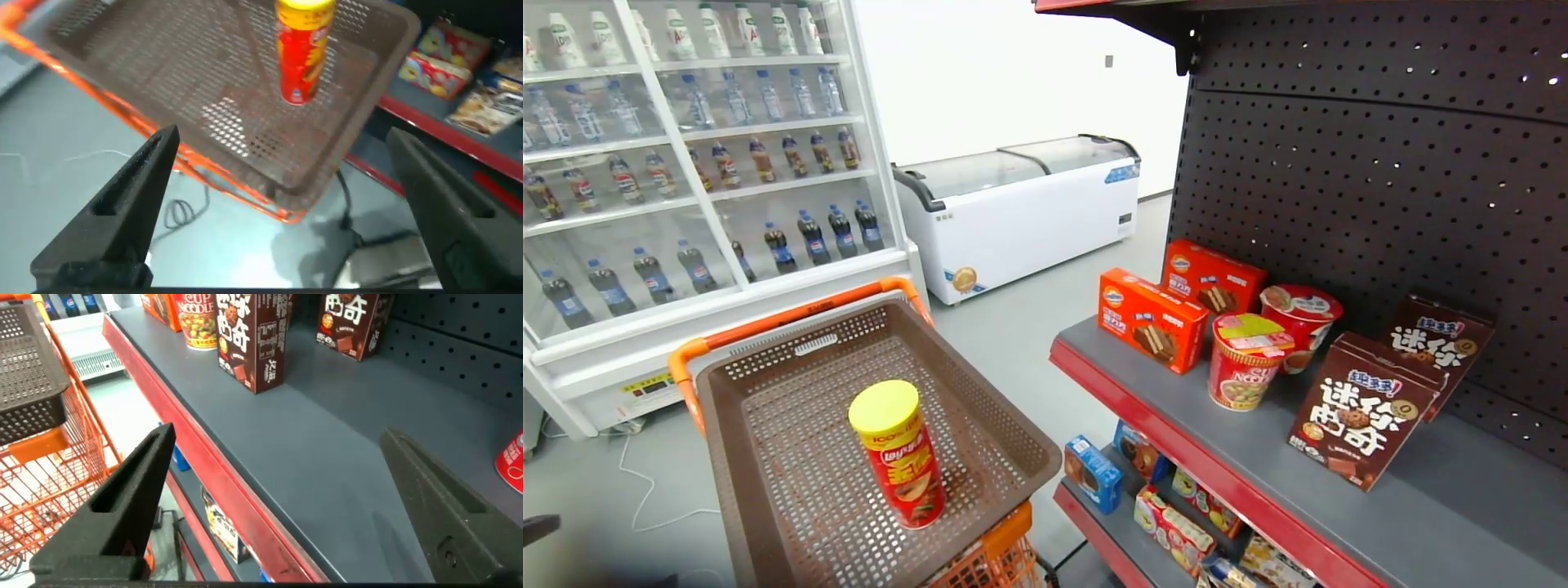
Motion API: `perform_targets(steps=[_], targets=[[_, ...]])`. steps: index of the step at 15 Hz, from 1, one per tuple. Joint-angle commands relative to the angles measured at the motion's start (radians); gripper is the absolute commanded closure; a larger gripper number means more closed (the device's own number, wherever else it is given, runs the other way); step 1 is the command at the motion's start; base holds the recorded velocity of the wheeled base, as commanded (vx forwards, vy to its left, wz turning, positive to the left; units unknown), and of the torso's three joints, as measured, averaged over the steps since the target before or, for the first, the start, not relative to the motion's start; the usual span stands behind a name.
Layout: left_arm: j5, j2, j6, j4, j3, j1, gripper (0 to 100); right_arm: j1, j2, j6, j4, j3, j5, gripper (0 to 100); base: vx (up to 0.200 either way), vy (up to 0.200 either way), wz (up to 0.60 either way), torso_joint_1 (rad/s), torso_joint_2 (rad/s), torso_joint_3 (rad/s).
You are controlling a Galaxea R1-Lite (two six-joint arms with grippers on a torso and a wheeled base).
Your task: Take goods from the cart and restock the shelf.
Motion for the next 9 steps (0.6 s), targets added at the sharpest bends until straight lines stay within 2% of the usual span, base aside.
perform_targets(steps=[1, 3, 6, 8, 9], targets=[[-0.095, 0.264, -0.002, -0.116, -0.001, 0.042, 0, 0.0, 0.001, 0.0, 0.0, 0.0, 0.0, 0, 0.0, 0.0, 0.0, 0.0, 0.0, 0.0], [-0.095, 0.369, -0.002, -0.208, 0.007, 0.039, 0, 0.0, 0.001, 0.0, 0.0, 0.0, 0.0, 0, 0.0, 0.0, 0.0, 0.0, 0.0, 0.0], [-0.093, 0.511, -0.004, -0.475, 0.104, 0.032, 0, 0.0, 0.001, 0.001, 0.0, 0.0, 0.0, 0, 0.0, 0.0, 0.0, 0.0, 0.0, 0.0], [-0.09, 0.629, -0.01, -0.752, 0.225, -0.005, 0, 0.0, 0.001, 0.0, 0.0, 0.0, 0.0, 0, 0.0, 0.0, 0.0, 0.0, 0.0, 0.0], [-0.09, 0.685, -0.014, -0.86, 0.272, -0.018, 0, 0.0, 0.001, 0.0, 0.0, 0.0, 0.0, 0, 0.0, 0.0, 0.0, 0.0, 0.0, 0.0]])
